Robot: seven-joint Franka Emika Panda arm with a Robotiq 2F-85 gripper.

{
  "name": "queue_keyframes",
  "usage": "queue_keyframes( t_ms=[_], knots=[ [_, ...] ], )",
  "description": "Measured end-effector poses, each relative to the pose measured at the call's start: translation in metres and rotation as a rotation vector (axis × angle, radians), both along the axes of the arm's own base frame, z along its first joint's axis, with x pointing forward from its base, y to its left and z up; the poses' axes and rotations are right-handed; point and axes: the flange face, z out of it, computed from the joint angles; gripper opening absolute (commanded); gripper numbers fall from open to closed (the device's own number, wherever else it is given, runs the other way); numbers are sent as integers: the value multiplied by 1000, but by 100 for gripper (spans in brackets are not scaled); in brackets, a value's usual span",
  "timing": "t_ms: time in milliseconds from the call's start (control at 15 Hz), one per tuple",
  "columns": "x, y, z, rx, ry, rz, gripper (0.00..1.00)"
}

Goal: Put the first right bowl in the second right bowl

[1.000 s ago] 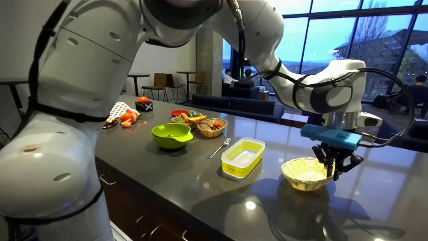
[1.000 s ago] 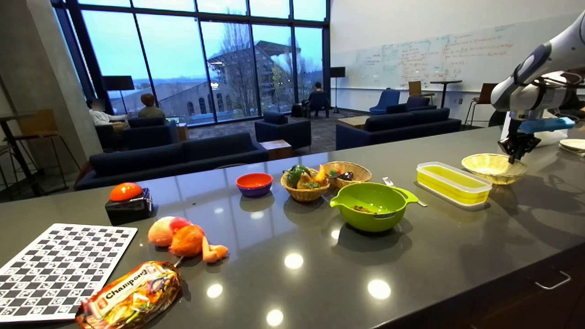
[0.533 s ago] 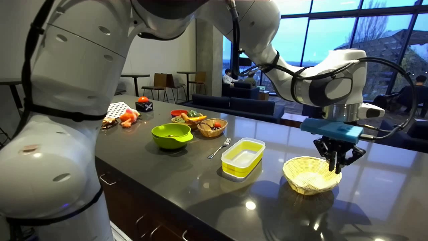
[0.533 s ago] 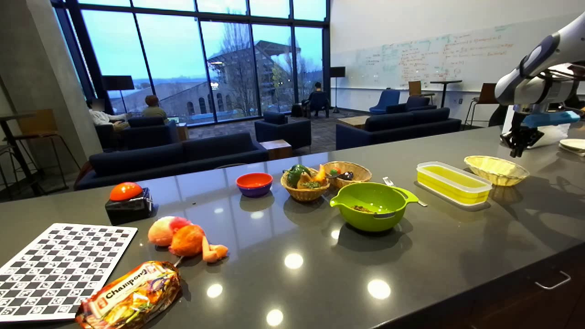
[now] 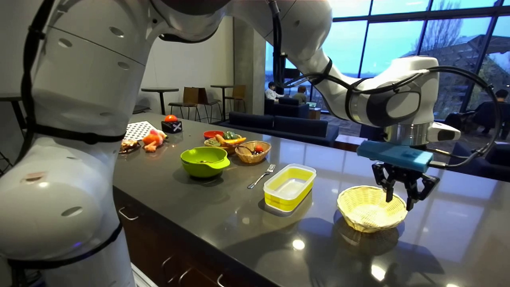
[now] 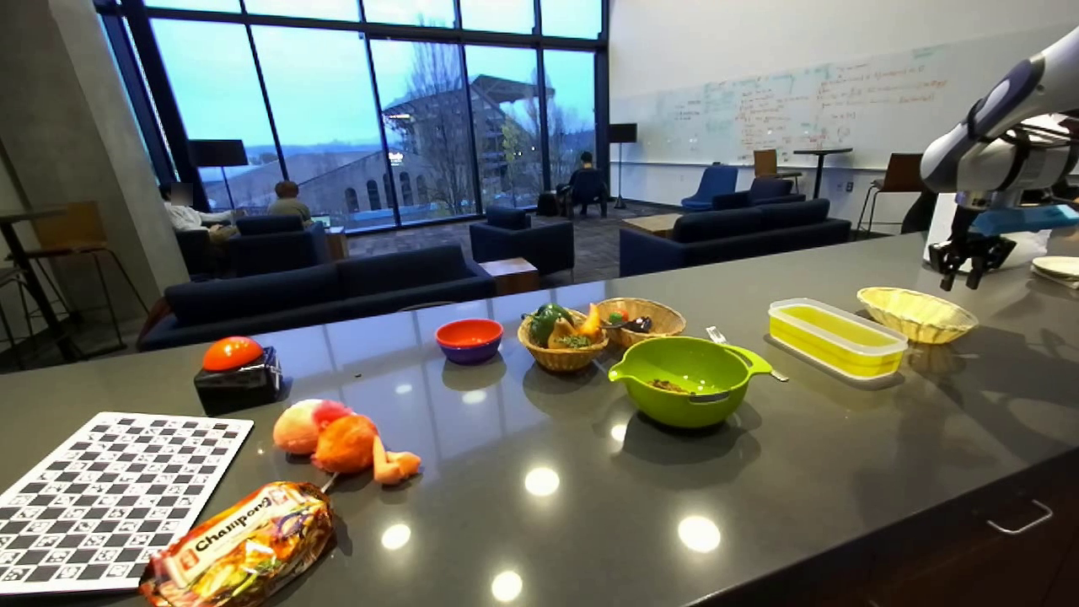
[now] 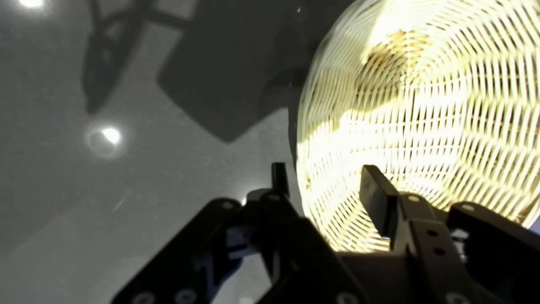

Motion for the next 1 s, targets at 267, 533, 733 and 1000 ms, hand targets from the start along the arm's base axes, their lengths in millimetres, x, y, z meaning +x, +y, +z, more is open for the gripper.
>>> queue_keyframes(
  t_ms=[267, 533, 733, 1000],
  knots=[
    [-4, -3, -10, 19, 8, -2, 100],
    [0, -3, -38, 56, 44, 63, 100],
    [9, -3, -63, 78, 83, 132, 100],
    [20, -5, -86, 85, 120, 194, 88]
  ],
)
